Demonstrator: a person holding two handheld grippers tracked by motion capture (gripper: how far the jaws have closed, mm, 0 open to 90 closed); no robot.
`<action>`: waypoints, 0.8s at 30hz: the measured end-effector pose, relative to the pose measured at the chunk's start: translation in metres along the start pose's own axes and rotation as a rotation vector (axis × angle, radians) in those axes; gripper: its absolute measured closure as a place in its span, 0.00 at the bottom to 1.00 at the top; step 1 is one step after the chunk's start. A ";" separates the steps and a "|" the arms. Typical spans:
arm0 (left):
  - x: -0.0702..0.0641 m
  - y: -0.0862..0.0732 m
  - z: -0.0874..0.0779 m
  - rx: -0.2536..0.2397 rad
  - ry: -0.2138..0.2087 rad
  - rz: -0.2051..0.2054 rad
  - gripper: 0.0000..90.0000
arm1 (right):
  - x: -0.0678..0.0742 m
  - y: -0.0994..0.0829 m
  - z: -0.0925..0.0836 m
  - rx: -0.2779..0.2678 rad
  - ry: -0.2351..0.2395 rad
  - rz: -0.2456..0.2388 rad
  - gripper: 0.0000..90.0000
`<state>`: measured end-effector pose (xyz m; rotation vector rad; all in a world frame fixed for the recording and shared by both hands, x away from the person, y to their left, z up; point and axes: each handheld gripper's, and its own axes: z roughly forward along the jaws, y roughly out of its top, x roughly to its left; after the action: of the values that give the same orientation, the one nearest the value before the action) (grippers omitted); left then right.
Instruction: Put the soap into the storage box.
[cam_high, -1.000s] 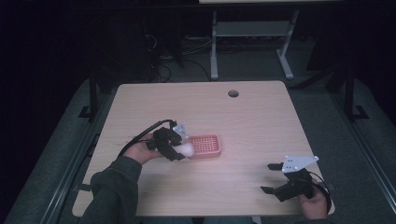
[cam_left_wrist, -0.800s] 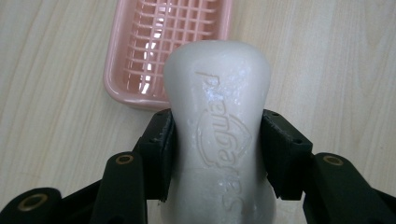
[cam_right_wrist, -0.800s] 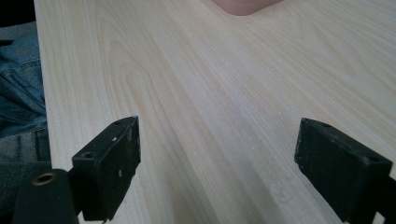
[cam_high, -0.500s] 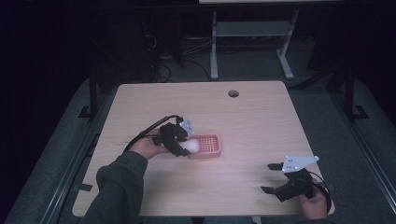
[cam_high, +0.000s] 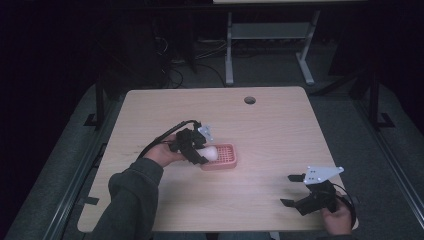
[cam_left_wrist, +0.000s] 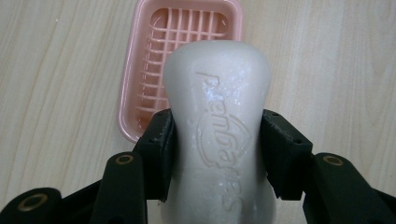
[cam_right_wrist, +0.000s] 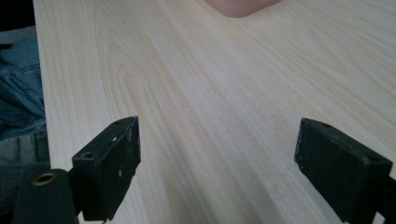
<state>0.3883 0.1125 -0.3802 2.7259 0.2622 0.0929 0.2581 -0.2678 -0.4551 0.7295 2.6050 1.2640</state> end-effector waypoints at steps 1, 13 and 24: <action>0.001 0.000 0.001 -0.001 0.002 0.001 0.55 | 0.000 0.000 0.000 -0.002 0.000 0.002 0.16; 0.009 0.012 0.009 0.007 -0.002 0.002 0.55 | 0.000 0.000 0.001 0.004 0.002 0.003 0.16; 0.014 0.021 0.025 0.011 -0.021 0.002 0.55 | -0.001 -0.001 0.001 0.004 0.002 0.002 0.16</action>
<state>0.4081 0.0862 -0.3947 2.7361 0.2552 0.0641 0.2593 -0.2680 -0.4562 0.7313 2.6097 1.2617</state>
